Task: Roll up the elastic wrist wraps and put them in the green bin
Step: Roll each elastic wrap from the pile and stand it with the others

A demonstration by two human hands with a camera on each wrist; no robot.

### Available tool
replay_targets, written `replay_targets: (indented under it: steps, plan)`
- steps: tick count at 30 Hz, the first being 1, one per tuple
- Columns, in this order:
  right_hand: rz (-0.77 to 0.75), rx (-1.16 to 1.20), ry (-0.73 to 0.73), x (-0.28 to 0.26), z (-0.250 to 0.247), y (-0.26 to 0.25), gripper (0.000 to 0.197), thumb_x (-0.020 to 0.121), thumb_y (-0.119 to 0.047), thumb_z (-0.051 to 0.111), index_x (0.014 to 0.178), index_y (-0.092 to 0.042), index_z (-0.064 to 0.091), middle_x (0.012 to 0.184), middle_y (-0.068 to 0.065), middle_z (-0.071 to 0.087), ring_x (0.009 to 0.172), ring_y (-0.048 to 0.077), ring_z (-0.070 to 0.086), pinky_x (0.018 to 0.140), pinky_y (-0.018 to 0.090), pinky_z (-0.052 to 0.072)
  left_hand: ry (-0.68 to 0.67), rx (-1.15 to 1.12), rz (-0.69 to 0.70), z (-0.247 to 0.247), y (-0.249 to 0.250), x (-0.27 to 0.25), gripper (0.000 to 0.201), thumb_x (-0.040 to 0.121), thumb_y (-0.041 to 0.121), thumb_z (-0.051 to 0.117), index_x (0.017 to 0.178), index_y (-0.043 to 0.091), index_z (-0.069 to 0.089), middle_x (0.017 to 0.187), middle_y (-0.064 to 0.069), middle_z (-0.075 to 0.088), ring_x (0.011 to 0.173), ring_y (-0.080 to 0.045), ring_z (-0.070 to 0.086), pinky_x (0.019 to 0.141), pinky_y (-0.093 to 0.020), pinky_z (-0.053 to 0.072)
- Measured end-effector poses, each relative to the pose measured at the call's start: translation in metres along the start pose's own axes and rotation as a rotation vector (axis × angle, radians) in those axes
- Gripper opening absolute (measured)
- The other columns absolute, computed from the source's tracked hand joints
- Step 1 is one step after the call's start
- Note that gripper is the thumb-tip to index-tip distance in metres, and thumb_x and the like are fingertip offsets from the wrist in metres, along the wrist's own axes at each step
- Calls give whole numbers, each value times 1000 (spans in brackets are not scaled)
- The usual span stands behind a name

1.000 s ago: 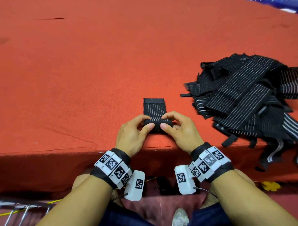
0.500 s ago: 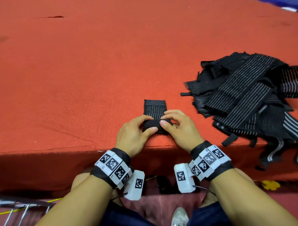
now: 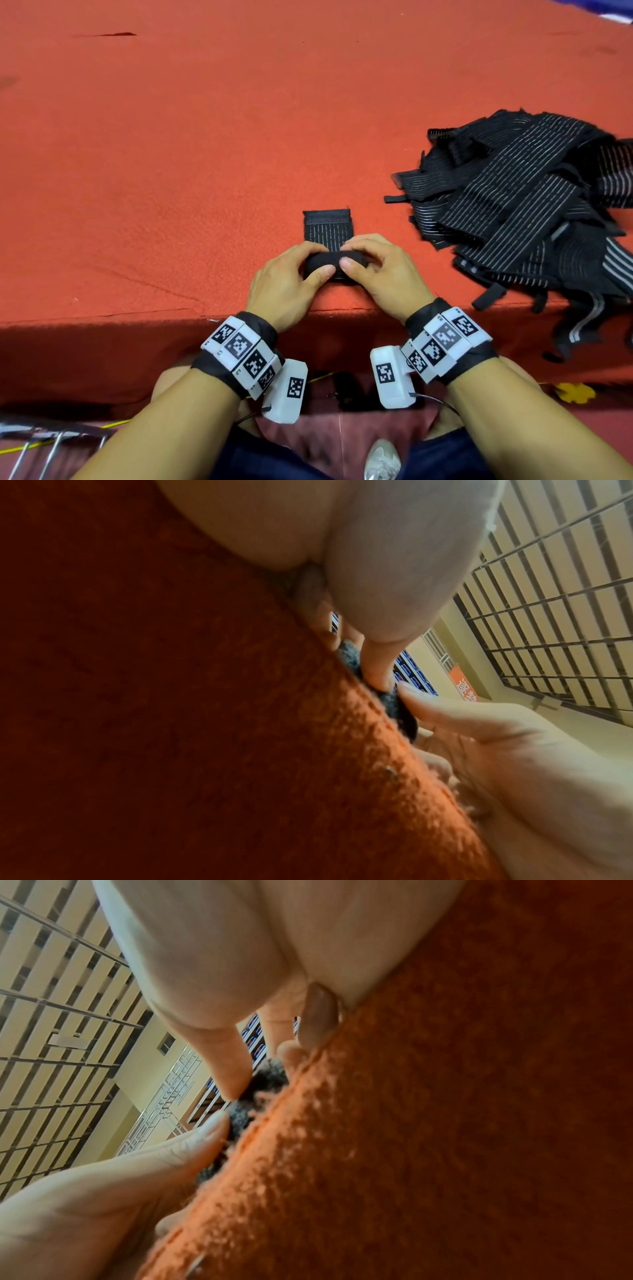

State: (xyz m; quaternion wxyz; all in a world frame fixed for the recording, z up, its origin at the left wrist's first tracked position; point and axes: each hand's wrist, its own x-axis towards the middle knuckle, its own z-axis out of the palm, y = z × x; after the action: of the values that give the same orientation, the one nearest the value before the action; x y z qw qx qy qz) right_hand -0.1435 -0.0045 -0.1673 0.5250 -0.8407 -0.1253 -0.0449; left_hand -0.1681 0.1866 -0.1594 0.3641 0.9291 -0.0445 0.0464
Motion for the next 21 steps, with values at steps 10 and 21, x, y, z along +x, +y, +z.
replay_targets:
  steps: [10, 21]
  plan:
    - [32, 68, -10, 1, -1, 2, 6, 92, -25, 69, 94, -31, 69, 81, -12, 68, 54, 7, 53, 63, 31, 49, 16, -89, 6, -1, 0, -3, 27, 87, 50, 70, 111, 43, 60, 82, 13, 60, 69, -1, 53, 72, -33, 45]
    - [29, 148, -47, -5, -1, -1, 33, 79, -24, 81, 109, -30, 69, 79, -14, 61, 51, 21, 45, 54, 30, 39, 31, -152, -36, -2, -3, 3, 19, 94, 43, 66, 111, 36, 70, 91, 11, 72, 78, -9, 62, 80, -34, 49]
